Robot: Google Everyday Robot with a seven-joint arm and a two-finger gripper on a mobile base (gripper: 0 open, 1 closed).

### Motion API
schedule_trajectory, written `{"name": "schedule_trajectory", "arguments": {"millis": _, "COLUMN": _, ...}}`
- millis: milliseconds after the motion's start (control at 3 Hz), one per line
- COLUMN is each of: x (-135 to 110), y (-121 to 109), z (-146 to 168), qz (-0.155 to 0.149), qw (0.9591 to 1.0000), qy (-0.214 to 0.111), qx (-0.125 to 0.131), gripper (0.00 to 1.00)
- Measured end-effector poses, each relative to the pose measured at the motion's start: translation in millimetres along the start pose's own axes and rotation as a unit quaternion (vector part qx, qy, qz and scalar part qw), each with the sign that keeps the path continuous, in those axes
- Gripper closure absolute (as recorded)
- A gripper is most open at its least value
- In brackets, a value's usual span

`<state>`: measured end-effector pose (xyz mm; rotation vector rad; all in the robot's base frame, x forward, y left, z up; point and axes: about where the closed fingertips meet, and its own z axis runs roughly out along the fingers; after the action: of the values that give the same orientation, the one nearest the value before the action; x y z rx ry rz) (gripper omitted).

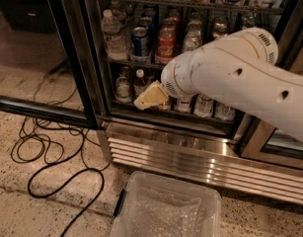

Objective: Pick green can from top shelf of fridge

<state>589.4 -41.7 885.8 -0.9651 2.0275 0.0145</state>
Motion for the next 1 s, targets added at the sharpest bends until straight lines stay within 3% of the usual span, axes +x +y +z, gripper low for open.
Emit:
{"name": "schedule_trajectory", "arguments": {"millis": 333, "x": -12, "y": -11, "z": 0, "qz": 0.004, "qw": 0.9995, "qy": -0.021, "qx": 0.024, "gripper": 0.0}}
{"name": "schedule_trajectory", "arguments": {"millis": 667, "x": -13, "y": -9, "z": 4, "qz": 0.02, "qw": 0.9989, "qy": -0.036, "qx": 0.023, "gripper": 0.0}}
{"name": "schedule_trajectory", "arguments": {"millis": 1000, "x": -41, "y": -46, "z": 16, "qz": 0.042, "qw": 0.9913, "qy": -0.108, "qx": 0.062, "gripper": 0.0}}
